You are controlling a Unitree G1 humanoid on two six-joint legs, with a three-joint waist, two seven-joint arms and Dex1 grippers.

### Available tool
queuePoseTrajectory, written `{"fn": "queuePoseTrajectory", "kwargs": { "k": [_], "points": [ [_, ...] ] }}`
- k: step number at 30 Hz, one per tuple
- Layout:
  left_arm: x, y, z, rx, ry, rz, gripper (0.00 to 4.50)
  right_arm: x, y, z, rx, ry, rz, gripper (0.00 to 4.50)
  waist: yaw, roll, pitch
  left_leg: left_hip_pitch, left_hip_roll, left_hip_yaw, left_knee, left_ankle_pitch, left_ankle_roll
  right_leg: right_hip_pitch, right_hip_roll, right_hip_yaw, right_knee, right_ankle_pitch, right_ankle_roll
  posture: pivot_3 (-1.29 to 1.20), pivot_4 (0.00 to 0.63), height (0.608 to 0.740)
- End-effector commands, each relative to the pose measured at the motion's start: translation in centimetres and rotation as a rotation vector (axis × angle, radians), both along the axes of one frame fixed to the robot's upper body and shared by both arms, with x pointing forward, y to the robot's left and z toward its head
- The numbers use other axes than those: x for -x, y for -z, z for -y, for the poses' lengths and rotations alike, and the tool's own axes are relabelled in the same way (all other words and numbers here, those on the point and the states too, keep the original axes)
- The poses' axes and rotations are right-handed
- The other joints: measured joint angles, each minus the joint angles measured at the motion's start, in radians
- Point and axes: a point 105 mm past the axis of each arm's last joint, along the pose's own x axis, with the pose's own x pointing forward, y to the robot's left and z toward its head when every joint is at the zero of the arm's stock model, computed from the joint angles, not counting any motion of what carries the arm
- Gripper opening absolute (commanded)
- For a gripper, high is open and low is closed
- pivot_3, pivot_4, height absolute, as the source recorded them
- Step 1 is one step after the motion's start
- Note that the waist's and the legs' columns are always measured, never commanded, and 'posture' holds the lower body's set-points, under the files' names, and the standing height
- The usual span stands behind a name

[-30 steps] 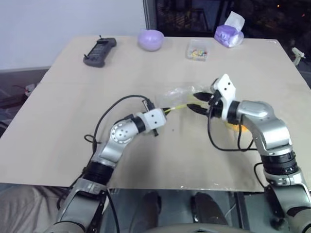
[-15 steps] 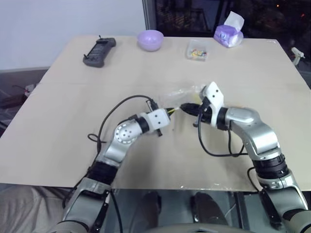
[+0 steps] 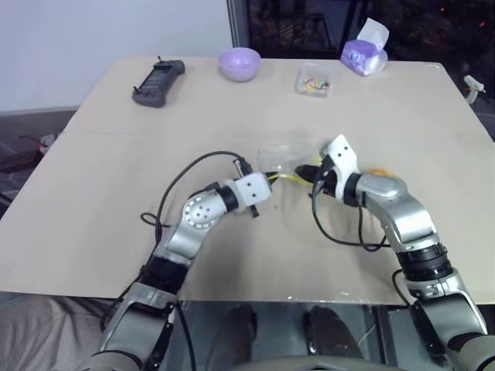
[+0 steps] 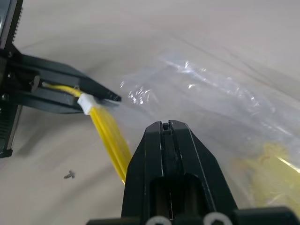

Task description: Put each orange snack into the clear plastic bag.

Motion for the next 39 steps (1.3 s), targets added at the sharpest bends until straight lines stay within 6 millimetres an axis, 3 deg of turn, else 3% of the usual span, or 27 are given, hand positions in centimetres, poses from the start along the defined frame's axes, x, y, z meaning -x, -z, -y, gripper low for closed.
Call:
{"fn": "queuePoseTrajectory", "kwargs": {
  "k": [1, 5, 11, 12, 14, 15, 16, 20, 30, 39],
  "points": [
    [-0.1, -1.1, 0.3, 0.021, 0.008, 0.036, 0.00, 2.0, -3.1, 0.0, -0.011, -0.111, 0.110, 0.04, 0.001, 0.000, 0.000, 0.000, 0.000, 0.000, 0.000, 0.000, 0.000, 0.000, 0.000, 0.000, 0.000, 0.000, 0.000, 0.00, 0.150, 0.740],
    [-0.1, -0.9, 0.4, 0.030, 0.008, 0.024, 0.00, 1.6, -2.1, 0.9, 0.138, -0.070, 0.170, 0.04, 0.001, 0.000, 0.000, 0.000, 0.000, 0.000, 0.000, 0.000, 0.000, 0.000, 0.000, 0.000, 0.000, 0.000, 0.000, 0.00, 0.150, 0.740],
    [0.0, -0.9, 0.5, 0.035, 0.019, 0.020, 0.00, 0.8, -2.3, 1.0, 0.141, -0.024, 0.220, 0.04, -0.001, 0.000, 0.000, 0.001, 0.000, 0.000, 0.000, 0.000, 0.000, 0.000, 0.000, 0.000, 0.000, 0.000, 0.000, 0.00, 0.150, 0.740],
    [0.0, -0.9, 0.5, 0.036, 0.019, 0.020, 0.00, 0.8, -2.2, 0.8, 0.145, -0.038, 0.217, 0.42, 0.000, 0.000, 0.000, 0.000, 0.000, 0.000, 0.000, 0.000, 0.000, 0.000, 0.000, 0.000, 0.000, 0.000, 0.000, 0.00, 0.150, 0.740],
    [0.0, -0.9, 0.6, 0.036, 0.020, 0.019, 0.00, 0.9, -2.1, 0.7, 0.146, -0.051, 0.215, 0.69, 0.000, 0.000, 0.000, 0.000, 0.000, 0.000, 0.000, 0.000, 0.000, 0.000, 0.000, 0.000, 0.000, 0.000, 0.000, 0.00, 0.150, 0.740],
    [0.0, -0.9, 0.6, 0.036, 0.020, 0.019, 0.00, 0.9, -2.2, 0.6, 0.146, -0.051, 0.222, 1.08, 0.000, 0.000, 0.000, 0.000, 0.000, 0.000, 0.000, 0.000, 0.000, 0.000, 0.000, 0.000, 0.000, 0.000, 0.000, 0.00, 0.150, 0.740],
    [0.0, -0.9, 0.6, 0.036, 0.021, 0.018, 0.00, 0.8, -2.3, 0.6, 0.147, -0.046, 0.234, 1.83, 0.000, 0.000, 0.000, 0.000, 0.000, 0.000, 0.000, 0.000, 0.000, 0.000, 0.000, 0.000, 0.000, 0.000, 0.000, 0.00, 0.150, 0.740],
    [0.0, -0.8, 0.6, 0.034, 0.023, 0.016, 0.00, 1.3, -2.8, 0.1, 0.122, -0.078, 0.240, 3.21, 0.000, 0.000, 0.000, 0.000, 0.000, 0.000, 0.000, 0.000, 0.000, 0.000, 0.000, 0.000, 0.000, 0.000, 0.000, 0.00, 0.150, 0.740],
    [0.1, -0.8, 0.8, 0.036, 0.027, 0.016, 0.00, 1.3, -2.6, 0.1, 0.122, -0.089, 0.237, 3.21, 0.000, 0.000, 0.000, 0.000, 0.000, 0.000, 0.000, 0.000, 0.000, 0.000, 0.000, 0.000, 0.000, 0.000, 0.000, 0.00, 0.150, 0.740],
    [0.2, -0.6, 0.8, 0.031, 0.030, 0.013, 0.00, 0.9, -4.0, 0.1, 0.030, -0.056, 0.242, 3.21, 0.000, 0.000, 0.000, 0.000, 0.000, 0.000, 0.000, 0.000, 0.000, 0.000, 0.000, 0.000, 0.000, 0.000, 0.000, 0.00, 0.150, 0.740]
  ]
}}
